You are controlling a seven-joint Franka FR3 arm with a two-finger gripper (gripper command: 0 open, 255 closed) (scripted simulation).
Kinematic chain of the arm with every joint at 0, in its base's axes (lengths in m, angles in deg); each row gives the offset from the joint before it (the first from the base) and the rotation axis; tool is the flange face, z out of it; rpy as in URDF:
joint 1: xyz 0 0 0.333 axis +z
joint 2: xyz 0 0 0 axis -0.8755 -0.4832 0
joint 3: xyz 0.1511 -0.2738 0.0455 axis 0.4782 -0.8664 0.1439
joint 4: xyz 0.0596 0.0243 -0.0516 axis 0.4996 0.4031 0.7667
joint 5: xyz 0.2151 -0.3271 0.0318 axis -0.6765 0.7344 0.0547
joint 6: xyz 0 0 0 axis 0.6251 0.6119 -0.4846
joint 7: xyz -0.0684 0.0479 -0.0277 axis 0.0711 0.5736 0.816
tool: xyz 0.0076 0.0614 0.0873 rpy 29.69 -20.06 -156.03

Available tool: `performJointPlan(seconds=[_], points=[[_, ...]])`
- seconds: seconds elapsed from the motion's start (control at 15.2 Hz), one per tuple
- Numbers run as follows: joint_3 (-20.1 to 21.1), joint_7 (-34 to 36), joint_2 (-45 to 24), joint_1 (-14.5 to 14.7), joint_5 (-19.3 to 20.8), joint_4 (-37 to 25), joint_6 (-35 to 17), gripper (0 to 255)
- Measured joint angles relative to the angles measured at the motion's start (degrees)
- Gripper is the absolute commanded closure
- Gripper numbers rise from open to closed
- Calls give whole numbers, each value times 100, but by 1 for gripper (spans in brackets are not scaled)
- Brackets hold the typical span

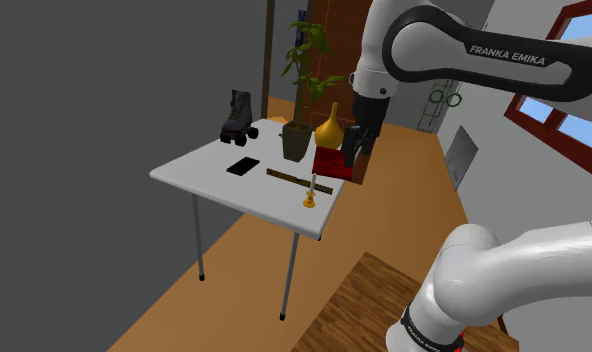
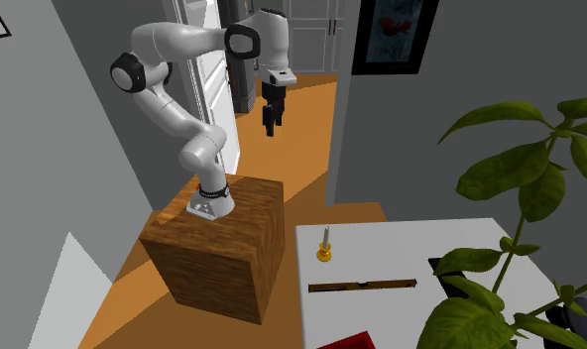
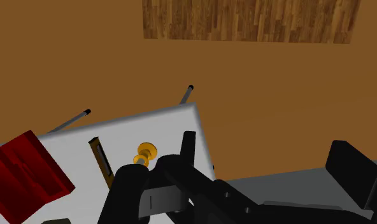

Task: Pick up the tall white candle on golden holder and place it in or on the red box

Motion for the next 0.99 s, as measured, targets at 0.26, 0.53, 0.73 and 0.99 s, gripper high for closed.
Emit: performJointPlan(seconds=[0.26,0.53,0.73,0.99], points=[[-118,0,45,-77,83,390,-521,0],[-301,56,-94,-212,208,947,-1567,0],[-478,67,-295,-334,320,1294,-2386,0],[-708,108,-691,-485,446,1681,-3544,0]])
